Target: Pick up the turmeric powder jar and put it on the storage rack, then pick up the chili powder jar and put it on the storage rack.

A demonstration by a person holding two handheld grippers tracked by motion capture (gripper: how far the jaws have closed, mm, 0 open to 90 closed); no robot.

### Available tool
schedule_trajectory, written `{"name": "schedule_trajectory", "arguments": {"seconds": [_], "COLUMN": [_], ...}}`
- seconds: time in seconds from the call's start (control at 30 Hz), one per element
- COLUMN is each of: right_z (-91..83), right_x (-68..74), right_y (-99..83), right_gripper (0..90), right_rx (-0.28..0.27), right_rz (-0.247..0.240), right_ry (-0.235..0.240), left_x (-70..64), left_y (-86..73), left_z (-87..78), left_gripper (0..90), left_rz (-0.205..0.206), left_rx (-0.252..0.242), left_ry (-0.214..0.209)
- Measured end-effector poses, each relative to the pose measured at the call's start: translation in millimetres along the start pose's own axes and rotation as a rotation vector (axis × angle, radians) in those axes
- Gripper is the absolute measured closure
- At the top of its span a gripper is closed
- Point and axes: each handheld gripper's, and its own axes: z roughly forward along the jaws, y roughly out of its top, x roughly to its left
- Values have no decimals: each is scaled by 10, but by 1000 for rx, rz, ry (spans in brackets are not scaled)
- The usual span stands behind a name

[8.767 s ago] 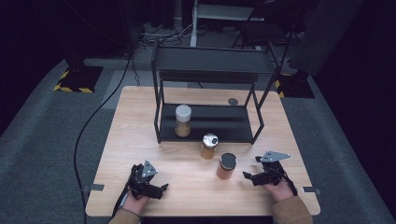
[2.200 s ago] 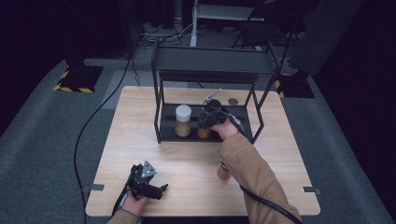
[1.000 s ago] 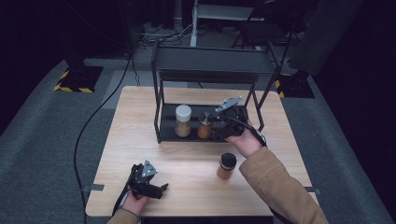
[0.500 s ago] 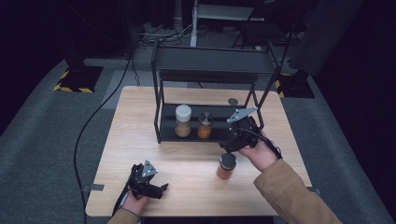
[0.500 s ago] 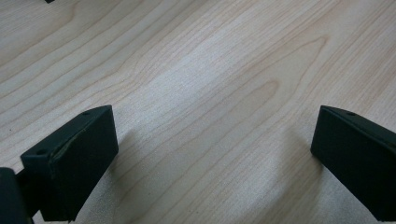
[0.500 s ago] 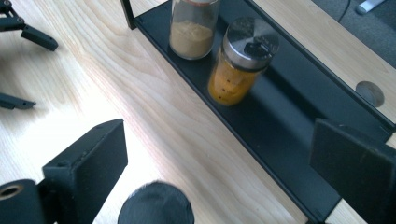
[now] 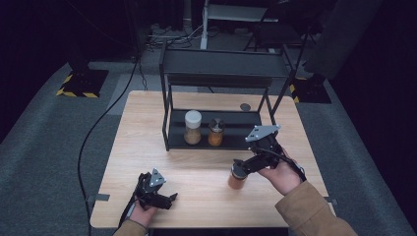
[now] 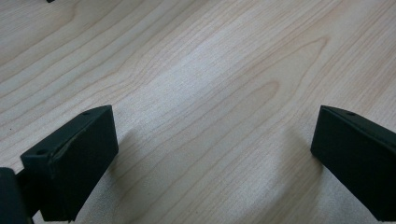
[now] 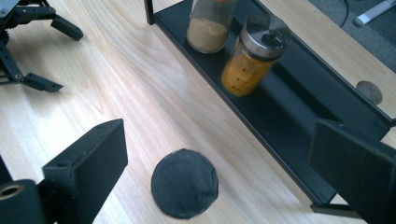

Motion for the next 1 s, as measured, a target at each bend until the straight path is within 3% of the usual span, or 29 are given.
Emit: {"name": "schedule_trajectory", "arguments": {"seconds": [0.43, 1.0], "right_z": [-41, 227], "right_x": [42, 17], "right_y": [-208, -395], "right_gripper": [43, 43], "right_rx": [-4, 29], "right_rz": [20, 56], "right_ry": [29, 60], "left_x": [-4, -7], "left_y": [-6, -4], "left_z": [-3, -3], "left_gripper": [2, 2], "left_rz": [1, 0], "left_rx": [-1, 0], "left_ry": [1, 3]}}
